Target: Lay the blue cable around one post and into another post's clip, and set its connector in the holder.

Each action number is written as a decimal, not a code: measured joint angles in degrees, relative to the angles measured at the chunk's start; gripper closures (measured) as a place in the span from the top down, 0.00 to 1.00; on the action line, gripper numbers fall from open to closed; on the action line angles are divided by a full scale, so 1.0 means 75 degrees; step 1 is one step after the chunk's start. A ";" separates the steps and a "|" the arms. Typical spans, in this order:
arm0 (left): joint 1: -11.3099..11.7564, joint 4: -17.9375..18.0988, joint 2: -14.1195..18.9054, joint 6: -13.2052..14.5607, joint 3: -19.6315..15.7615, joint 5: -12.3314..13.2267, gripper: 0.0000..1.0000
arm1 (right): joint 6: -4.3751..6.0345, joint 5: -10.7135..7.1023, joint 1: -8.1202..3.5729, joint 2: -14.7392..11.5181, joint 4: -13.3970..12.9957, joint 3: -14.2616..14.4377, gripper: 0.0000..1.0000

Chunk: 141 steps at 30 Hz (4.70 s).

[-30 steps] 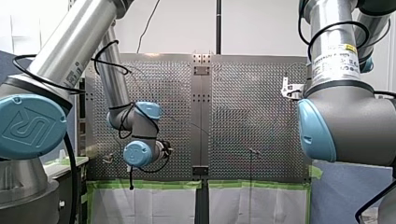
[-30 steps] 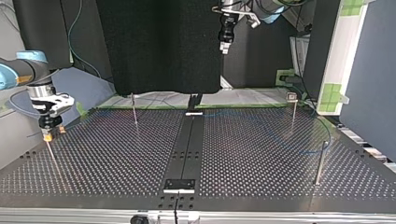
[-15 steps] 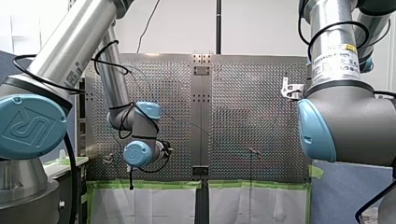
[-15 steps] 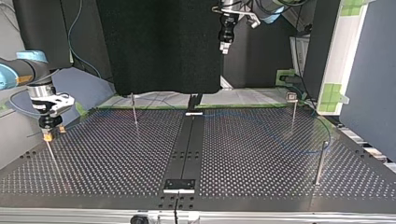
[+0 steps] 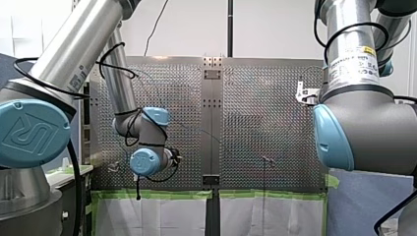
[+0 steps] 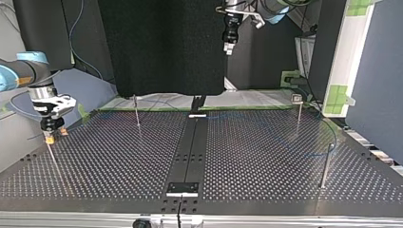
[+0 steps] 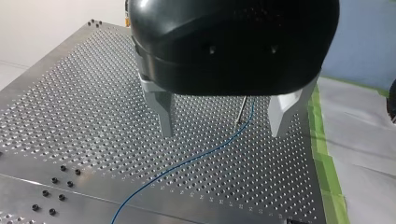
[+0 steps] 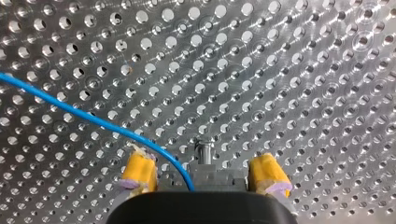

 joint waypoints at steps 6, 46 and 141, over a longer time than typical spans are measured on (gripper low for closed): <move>0.0000 -0.0001 0.0001 0.0000 0.0003 -0.0001 0.99 | 0.0000 -0.0080 0.0000 0.0000 0.0006 -0.0001 1.00; 0.0011 -0.0024 0.0000 0.0012 -0.0001 -0.0107 0.99 | -0.0098 -0.0449 0.0117 0.0000 0.0100 -0.0001 1.00; 0.0232 -0.0331 0.0002 -0.0936 0.0454 0.0250 0.99 | -0.0695 0.1710 0.2695 -0.1496 0.0897 0.1882 1.00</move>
